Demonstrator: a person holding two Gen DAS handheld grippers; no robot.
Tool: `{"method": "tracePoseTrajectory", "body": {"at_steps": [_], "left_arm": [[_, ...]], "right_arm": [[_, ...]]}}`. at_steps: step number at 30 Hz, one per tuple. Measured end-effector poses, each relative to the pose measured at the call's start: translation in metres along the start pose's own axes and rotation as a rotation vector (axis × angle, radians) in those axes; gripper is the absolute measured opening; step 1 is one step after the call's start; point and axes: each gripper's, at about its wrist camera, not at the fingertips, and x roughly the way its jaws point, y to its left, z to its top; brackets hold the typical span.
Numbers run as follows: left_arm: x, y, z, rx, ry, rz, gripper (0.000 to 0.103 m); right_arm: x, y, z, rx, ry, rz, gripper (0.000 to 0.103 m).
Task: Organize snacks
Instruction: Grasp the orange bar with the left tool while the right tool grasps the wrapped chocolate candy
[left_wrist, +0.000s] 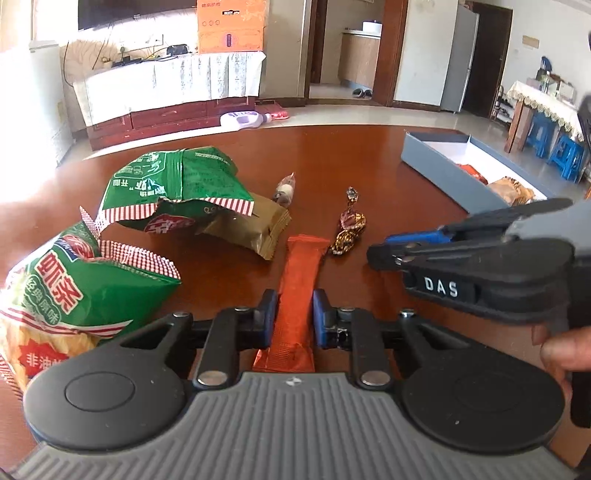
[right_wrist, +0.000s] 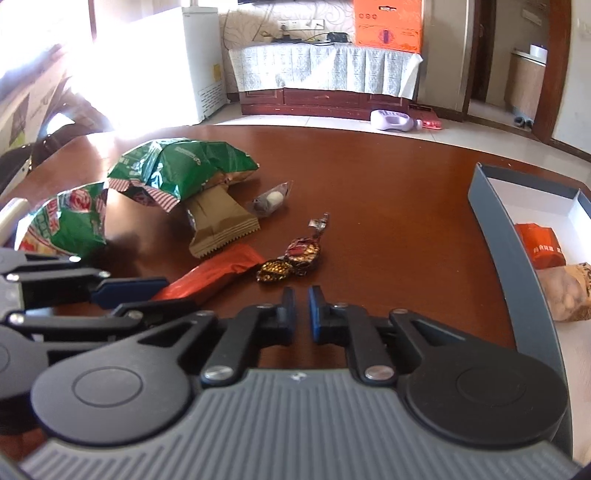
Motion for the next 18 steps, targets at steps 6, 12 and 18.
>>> {"method": "tracePoseTrajectory", "body": {"at_steps": [6, 12, 18], "left_arm": [[-0.005, 0.007, -0.003, -0.019, 0.014, 0.050, 0.025], [-0.010, 0.008, -0.007, -0.013, 0.009, 0.053, 0.025], [-0.014, 0.009, -0.007, -0.012, 0.007, 0.046, 0.025]], "right_arm": [[0.003, -0.007, 0.010, 0.113, -0.070, -0.030, 0.071], [0.026, 0.005, 0.013, 0.097, -0.043, -0.072, 0.070], [0.021, 0.020, 0.011, -0.018, -0.048, -0.060, 0.026]]}}
